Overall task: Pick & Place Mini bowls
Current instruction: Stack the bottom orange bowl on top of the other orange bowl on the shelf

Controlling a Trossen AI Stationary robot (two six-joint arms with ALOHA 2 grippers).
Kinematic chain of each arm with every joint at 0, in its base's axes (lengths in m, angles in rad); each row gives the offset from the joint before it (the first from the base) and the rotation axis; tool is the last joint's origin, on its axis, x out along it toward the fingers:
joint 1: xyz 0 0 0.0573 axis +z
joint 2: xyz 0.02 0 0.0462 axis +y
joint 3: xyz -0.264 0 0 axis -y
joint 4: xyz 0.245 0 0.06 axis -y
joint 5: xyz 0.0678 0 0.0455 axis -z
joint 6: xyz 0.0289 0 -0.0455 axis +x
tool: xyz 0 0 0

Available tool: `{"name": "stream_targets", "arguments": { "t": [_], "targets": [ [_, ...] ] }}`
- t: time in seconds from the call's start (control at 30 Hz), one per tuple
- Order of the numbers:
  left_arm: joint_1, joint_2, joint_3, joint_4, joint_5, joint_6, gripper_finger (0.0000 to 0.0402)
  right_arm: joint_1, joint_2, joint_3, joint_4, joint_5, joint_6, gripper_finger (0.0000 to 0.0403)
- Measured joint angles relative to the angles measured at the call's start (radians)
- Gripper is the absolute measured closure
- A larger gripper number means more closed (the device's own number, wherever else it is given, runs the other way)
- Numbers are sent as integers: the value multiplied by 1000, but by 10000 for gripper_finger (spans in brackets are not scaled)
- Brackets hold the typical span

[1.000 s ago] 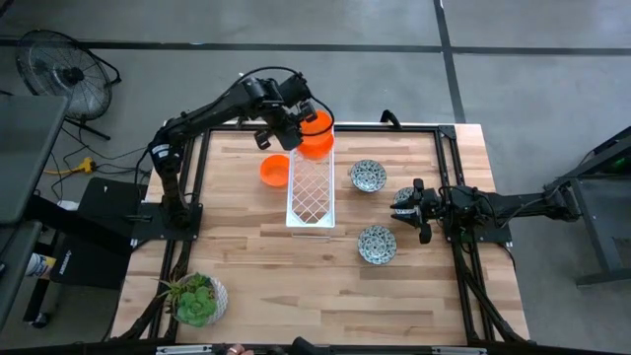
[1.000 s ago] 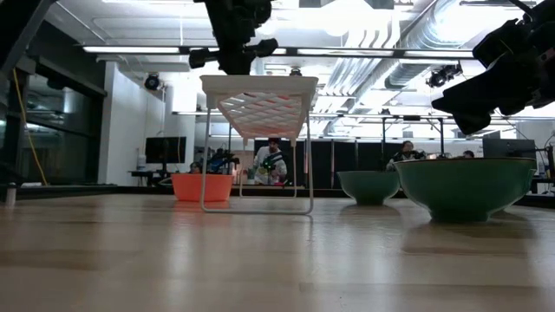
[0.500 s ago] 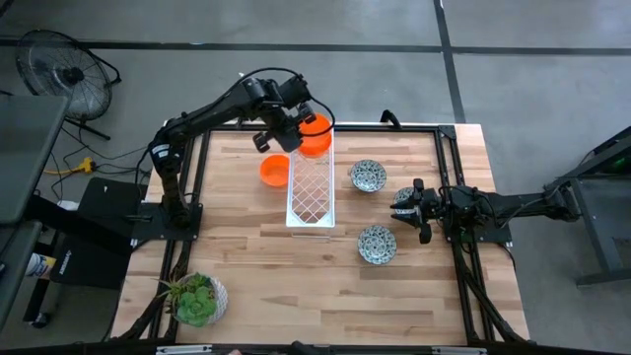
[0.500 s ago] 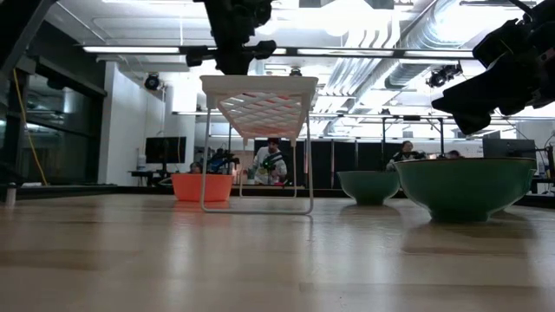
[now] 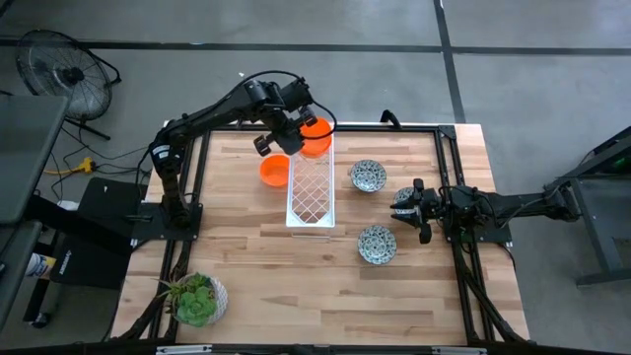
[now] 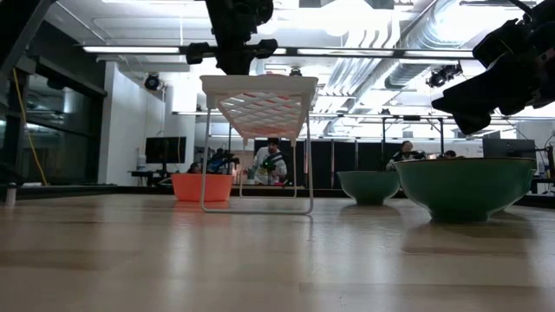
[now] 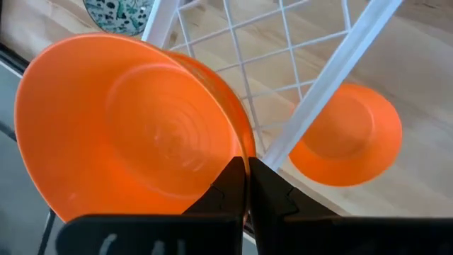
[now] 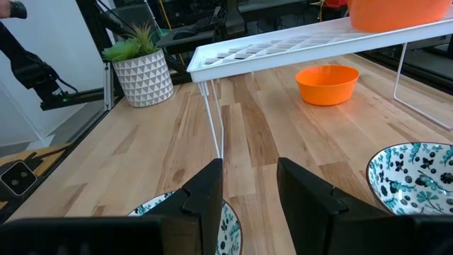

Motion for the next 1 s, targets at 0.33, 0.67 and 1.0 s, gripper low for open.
{"name": "stream_targets", "arguments": {
  "t": [0.33, 0.67, 1.0],
  "targets": [
    [1, 0, 0, -2, -7, -3, 389, 0, 0, 0, 0, 0, 0, 281],
    [1, 0, 0, -3, 10, -4, 387, 0, 0, 0, 0, 0, 0, 281],
    [1, 0, 0, 1, 18, -19, 345, 0, 0, 0, 0, 0, 0, 281]
  ]
}}
